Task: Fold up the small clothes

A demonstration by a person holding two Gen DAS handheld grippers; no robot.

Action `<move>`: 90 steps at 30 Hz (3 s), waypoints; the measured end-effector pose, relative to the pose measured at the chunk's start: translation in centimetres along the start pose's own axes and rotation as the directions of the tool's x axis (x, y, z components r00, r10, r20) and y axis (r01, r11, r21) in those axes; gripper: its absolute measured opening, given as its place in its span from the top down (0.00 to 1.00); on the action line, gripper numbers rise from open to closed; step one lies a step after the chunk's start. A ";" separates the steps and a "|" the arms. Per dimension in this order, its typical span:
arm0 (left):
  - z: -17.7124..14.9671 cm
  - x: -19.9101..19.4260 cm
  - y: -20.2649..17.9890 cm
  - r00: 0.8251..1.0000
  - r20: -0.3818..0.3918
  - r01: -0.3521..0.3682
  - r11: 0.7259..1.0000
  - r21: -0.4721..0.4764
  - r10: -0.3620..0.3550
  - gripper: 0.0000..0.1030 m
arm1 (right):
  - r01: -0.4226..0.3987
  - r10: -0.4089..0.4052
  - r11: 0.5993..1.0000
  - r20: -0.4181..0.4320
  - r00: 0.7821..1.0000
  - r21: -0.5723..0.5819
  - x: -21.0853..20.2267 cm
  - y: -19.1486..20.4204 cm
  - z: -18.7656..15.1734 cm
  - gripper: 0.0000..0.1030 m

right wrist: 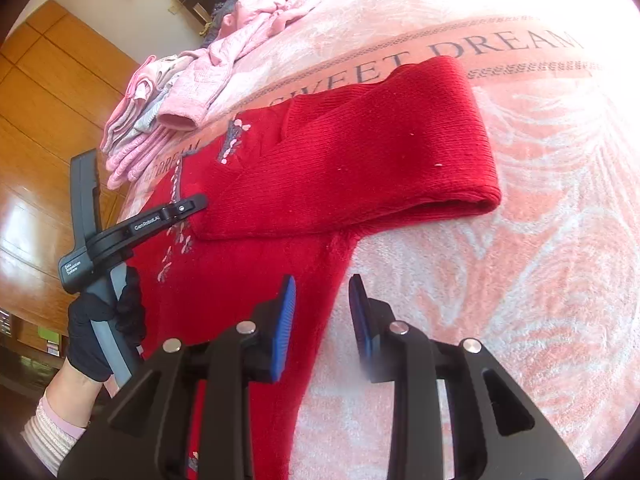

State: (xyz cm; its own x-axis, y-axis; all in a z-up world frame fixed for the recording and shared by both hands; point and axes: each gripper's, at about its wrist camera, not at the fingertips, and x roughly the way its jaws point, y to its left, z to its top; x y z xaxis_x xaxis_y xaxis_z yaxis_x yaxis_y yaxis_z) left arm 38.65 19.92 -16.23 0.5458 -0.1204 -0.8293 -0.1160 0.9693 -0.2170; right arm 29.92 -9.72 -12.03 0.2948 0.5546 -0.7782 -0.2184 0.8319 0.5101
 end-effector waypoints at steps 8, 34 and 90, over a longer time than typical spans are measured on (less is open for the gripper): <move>0.9 -5.3 2.0 0.985 0.170 0.031 0.998 -0.063 -0.020 0.93 | -0.014 0.013 0.999 0.016 1.000 0.042 0.1 -0.4 0.7 0.73; -0.3 -7.0 17.8 0.955 0.192 -0.185 0.961 -0.205 0.225 0.93 | 0.007 -0.015 0.972 0.032 0.999 0.237 4.5 0.1 5.1 0.56; -2.7 -8.9 24.2 0.998 0.021 -0.053 0.959 -0.277 0.061 0.55 | 0.155 -0.155 0.988 -0.075 0.985 -0.015 8.3 10.2 3.5 0.31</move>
State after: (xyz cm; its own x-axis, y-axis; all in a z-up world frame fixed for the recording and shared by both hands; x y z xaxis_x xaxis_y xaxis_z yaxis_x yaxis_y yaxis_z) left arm 28.75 43.88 -15.49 0.5549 -0.0568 -0.8300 -0.3700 0.8767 -0.3073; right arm 33.41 3.46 -11.99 0.2542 0.4156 -0.8733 -0.1845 0.9072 0.3780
